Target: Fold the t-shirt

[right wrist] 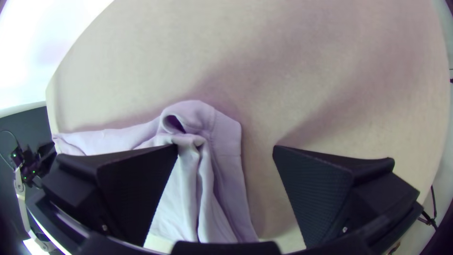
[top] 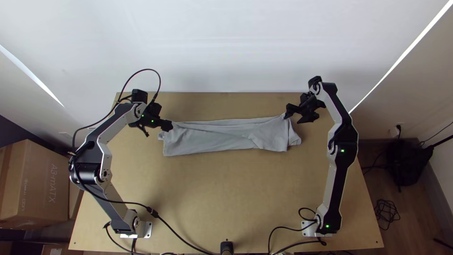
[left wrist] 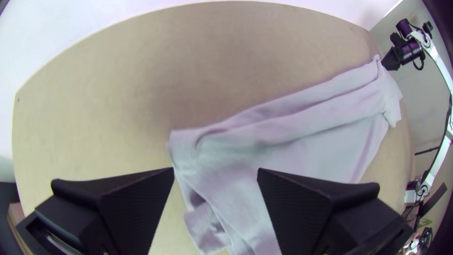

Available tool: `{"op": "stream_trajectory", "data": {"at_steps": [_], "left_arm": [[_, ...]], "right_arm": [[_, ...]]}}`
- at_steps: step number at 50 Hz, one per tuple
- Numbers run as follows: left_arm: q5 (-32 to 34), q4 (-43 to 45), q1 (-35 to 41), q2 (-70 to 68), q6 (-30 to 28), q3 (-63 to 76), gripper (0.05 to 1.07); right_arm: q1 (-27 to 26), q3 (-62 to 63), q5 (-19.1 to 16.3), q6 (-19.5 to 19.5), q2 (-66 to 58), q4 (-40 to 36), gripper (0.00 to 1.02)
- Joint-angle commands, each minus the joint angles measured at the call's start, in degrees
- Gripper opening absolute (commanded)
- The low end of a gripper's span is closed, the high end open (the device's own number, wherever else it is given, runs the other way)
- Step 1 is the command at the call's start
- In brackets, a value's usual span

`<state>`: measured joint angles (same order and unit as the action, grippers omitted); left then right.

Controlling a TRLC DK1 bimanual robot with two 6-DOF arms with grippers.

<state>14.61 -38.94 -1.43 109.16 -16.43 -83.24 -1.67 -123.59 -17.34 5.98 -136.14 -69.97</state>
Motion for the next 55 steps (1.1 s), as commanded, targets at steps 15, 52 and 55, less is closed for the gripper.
{"op": "stream_trajectory", "data": {"at_steps": [15,52,55], "left_arm": [[12.9,-0.7,-9.5,-7.9,2.1,8.4,1.02],[19.2,9.5,-3.1,-0.4,11.7,15.6,1.02],[19.2,9.9,-1.5,0.3,13.2,14.9,1.02]], "right_arm": [[-2.6,9.0,-9.6,3.0,16.0,1.2,0.99],[-5.8,23.7,-36.0,5.8,29.2,1.8,0.99],[-5.7,24.3,-36.0,5.7,29.7,1.9,0.99]]}}
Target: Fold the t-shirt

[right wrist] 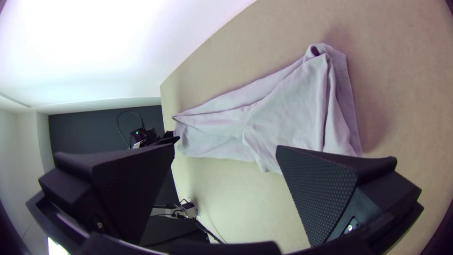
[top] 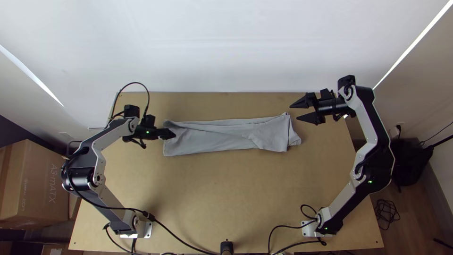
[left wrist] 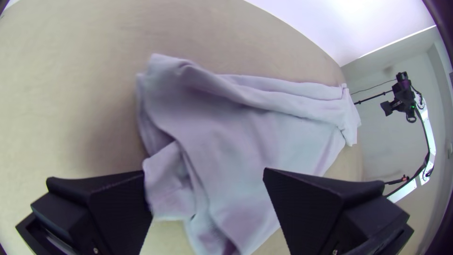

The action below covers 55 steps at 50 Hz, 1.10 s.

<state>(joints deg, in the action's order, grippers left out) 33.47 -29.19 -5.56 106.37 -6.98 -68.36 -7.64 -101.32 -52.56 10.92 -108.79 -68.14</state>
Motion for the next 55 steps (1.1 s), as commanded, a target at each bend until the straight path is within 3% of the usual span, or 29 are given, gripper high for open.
{"op": "stream_trajectory", "data": {"at_steps": [1,6,8,12,14,19,24,33,44,50,55], "left_arm": [[0.4,0.7,3.1,3.2,4.4,-0.3,1.02],[-0.3,2.4,5.1,3.5,6.4,-0.3,1.0],[-0.7,3.7,5.4,3.2,7.8,0.2,0.86],[-2.1,7.4,4.9,1.7,11.9,1.6,0.42],[-2.1,7.7,4.2,0.8,12.4,2.1,0.27],[-2.0,7.4,1.1,-2.1,11.9,3.8,0.08],[-1.4,6.3,-3.6,-5.7,9.1,6.0,0.08],[0.9,-3.8,-16.8,-10.9,-2.0,6.6,0.08],[4.0,-16.9,-29.9,-16.5,-14.5,3.6,0.08],[5.2,-22.9,-31.8,-17.5,-16.9,0.9,0.08],[6.8,-25.7,-28.5,-20.4,-15.3,-0.7,0.08]], "right_arm": [[0.3,2.3,-0.8,0.8,2.5,0.2,0.99],[0.3,3.2,-0.8,0.8,3.4,0.6,0.99],[0.3,3.8,-0.8,0.9,3.9,1.0,0.99],[0.3,4.6,-0.8,0.9,4.6,1.2,0.99],[0.3,5.3,-0.8,0.9,5.0,1.5,0.99],[0.1,7.2,-0.8,0.9,6.3,2.6,0.99],[-0.1,9.6,-0.7,0.8,7.8,4.0,0.99],[-0.6,14.3,-0.4,0.4,10.4,6.6,0.99],[-0.7,19.2,3.2,0.2,12.9,9.7,0.99],[-0.5,20.8,3.8,0.2,13.9,10.4,0.99],[-0.1,22.3,4.1,0.3,14.9,11.3,0.99]]}}
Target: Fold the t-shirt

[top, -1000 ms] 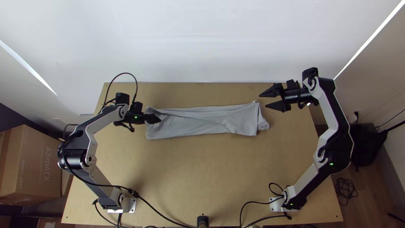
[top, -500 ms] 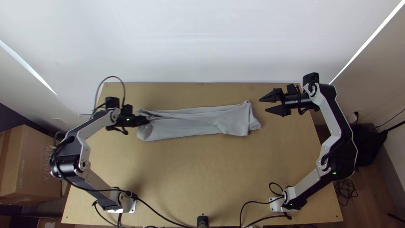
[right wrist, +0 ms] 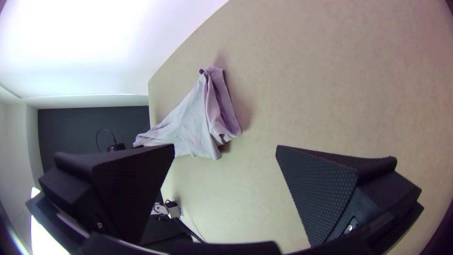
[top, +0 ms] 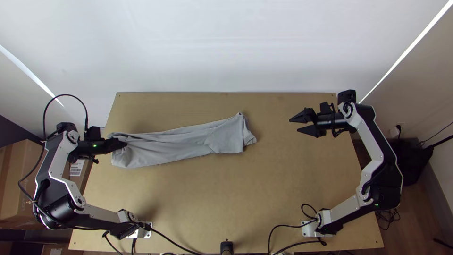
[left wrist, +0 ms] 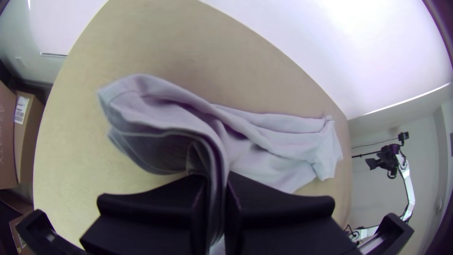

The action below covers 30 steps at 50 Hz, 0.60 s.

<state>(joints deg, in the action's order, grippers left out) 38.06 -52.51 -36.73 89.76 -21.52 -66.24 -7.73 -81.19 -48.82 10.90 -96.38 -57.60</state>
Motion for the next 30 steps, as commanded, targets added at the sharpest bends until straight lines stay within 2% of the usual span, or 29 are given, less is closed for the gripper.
{"op": "stream_trajectory", "data": {"at_steps": [1,13,18,30], "left_arm": [[2.2,-2.5,3.8,-4.6,0.2,-3.1,0.08],[2.0,0.7,24.5,-9.4,15.6,-9.3,0.08],[-0.1,3.4,32.7,-8.3,21.4,-12.6,0.08],[-6.4,7.5,46.9,0.6,28.6,-21.7,0.08]], "right_arm": [[0.0,2.3,0.5,0.4,2.7,0.9,0.99],[0.1,4.6,1.4,0.7,5.0,1.7,0.99],[-0.2,5.2,1.5,0.6,5.9,1.7,0.99],[-1.2,6.3,1.7,0.6,7.5,1.7,0.99]]}}
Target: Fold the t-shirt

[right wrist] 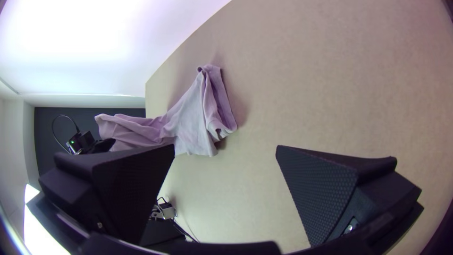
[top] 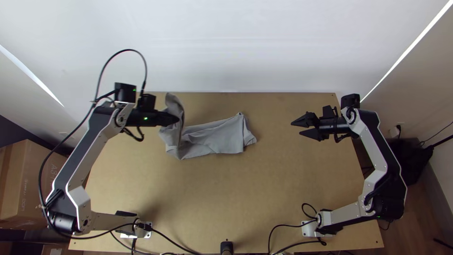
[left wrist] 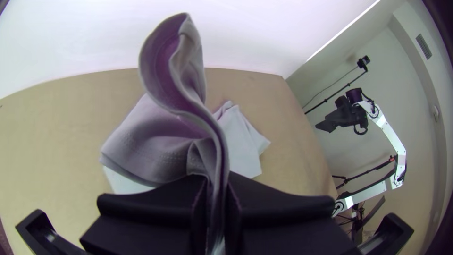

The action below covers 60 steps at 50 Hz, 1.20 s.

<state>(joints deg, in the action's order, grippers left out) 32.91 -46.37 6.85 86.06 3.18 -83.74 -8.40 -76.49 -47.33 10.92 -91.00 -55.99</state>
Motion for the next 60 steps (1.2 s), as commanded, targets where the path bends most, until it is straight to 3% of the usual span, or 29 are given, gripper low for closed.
{"op": "stream_trajectory", "data": {"at_steps": [1,22,41,42,43,47,48,60], "left_arm": [[-1.5,1.6,4.1,5.3,4.3,-4.9,0.08],[-8.1,5.6,15.8,24.4,11.8,-18.2,0.08],[-10.3,6.3,25.0,40.1,17.5,-33.8,0.08],[-10.4,6.2,25.6,41.1,17.5,-34.8,0.11],[-10.6,5.9,26.0,42.1,17.4,-36.0,0.21],[-10.7,3.7,27.8,45.7,16.9,-41.5,0.93],[-10.7,3.4,28.1,46.3,16.7,-43.0,1.06],[-10.8,5.2,29.0,40.5,13.4,-44.7,1.03]], "right_arm": [[-0.6,1.8,0.2,0.6,2.2,0.1,0.99],[-0.6,4.7,1.0,0.8,4.1,0.1,0.99],[0.4,9.1,4.6,0.3,4.5,1.6,0.99],[0.4,9.5,4.8,0.3,4.5,1.8,0.99],[0.4,10.0,5.0,0.3,4.5,2.1,0.99],[0.8,11.5,5.6,0.3,4.5,3.3,0.99],[0.9,11.9,5.9,0.3,4.5,3.4,0.99],[5.7,13.2,8.1,1.4,4.5,8.1,0.99]]}}
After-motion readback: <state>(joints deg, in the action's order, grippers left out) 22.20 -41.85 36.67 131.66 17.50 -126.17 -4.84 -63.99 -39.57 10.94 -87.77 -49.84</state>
